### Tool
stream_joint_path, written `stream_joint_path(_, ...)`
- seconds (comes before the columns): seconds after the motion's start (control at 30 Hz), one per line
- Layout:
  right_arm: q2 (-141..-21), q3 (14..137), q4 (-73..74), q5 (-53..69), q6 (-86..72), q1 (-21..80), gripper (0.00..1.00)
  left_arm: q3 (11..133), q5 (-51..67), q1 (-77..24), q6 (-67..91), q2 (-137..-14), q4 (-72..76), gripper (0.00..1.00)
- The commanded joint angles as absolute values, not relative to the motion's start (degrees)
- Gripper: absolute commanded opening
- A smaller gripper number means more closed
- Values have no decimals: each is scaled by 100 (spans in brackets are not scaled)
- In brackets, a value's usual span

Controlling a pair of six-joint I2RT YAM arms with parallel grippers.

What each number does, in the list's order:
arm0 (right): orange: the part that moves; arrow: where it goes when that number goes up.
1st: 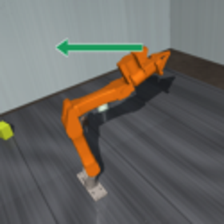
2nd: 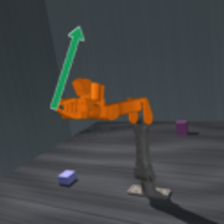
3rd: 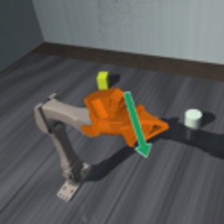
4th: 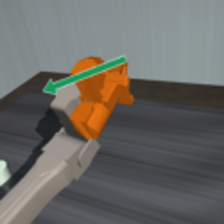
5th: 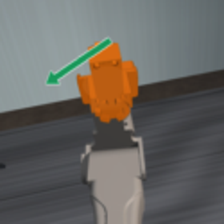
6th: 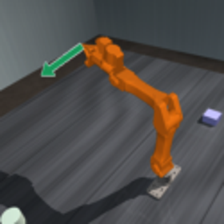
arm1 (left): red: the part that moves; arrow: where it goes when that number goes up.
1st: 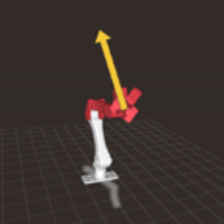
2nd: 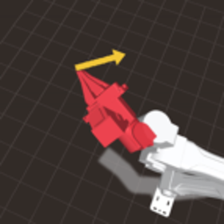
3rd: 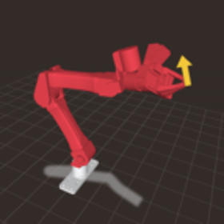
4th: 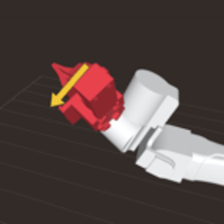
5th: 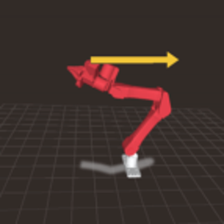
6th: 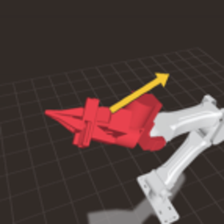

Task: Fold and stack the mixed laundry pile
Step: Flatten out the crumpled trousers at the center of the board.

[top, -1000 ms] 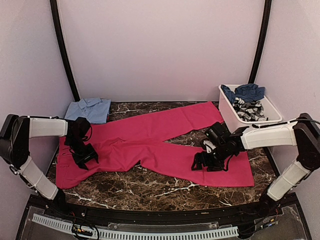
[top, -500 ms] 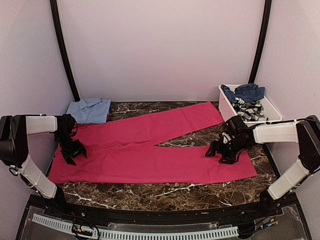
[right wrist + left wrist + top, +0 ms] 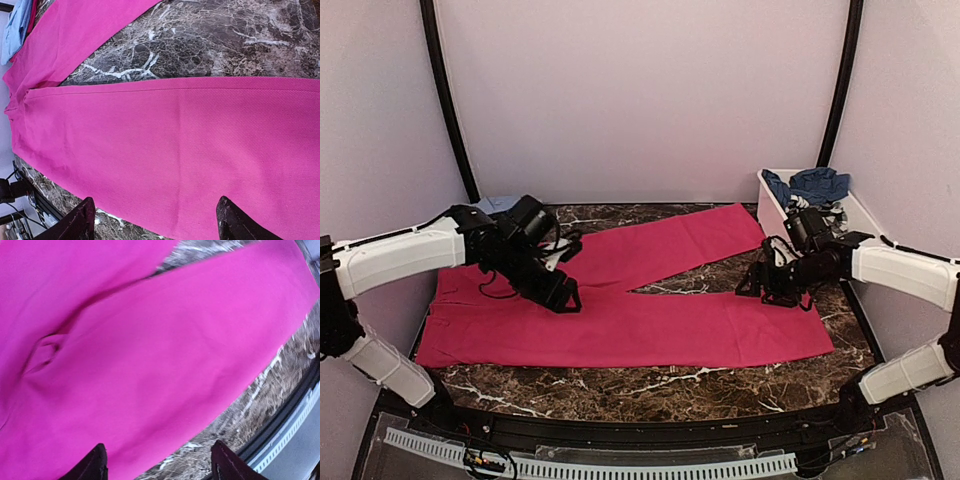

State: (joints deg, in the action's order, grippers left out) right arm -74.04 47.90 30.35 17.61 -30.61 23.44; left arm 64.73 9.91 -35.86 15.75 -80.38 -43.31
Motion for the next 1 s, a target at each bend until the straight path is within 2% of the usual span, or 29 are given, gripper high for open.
stream_joint_path(0.0, -7199, 4822, 3293, 2129, -2859, 2424, 78, 6659, 558, -5172, 177, -8390, -4413, 66)
stream_joint_path(0.13, -7259, 4814, 3266, 2356, -2783, 2779, 72, 6591, 728, -6024, -484, -8858, -4156, 55)
stream_joint_path(0.33, -7179, 4757, 3290, 2223, -2834, 3224, 56, 6587, 590, -6351, -1142, -9761, -3698, 46)
stream_joint_path(0.47, -6680, 4493, 3261, 2293, -3173, 3223, 51, 6654, 441, -6460, -1338, -10151, -3499, 37)
stream_joint_path(0.6, -6251, 4389, 3444, 2298, -3270, 3240, 44, 6635, 348, -6469, -1441, -10291, -3340, 10)
stream_joint_path(0.67, -6109, 4350, 3476, 2326, -3215, 3287, 37, 6676, 312, -6469, -1530, -10303, -3324, 2)
stream_joint_path(0.8, -6065, 4283, 3289, 2369, -3152, 3559, 25, 6756, 313, -6413, -1637, -10293, -3290, 0)
stream_joint_path(0.97, -6232, 4070, 2864, 2493, -3167, 3709, 25, 6800, 183, -5972, -1495, -10211, -3028, 0)
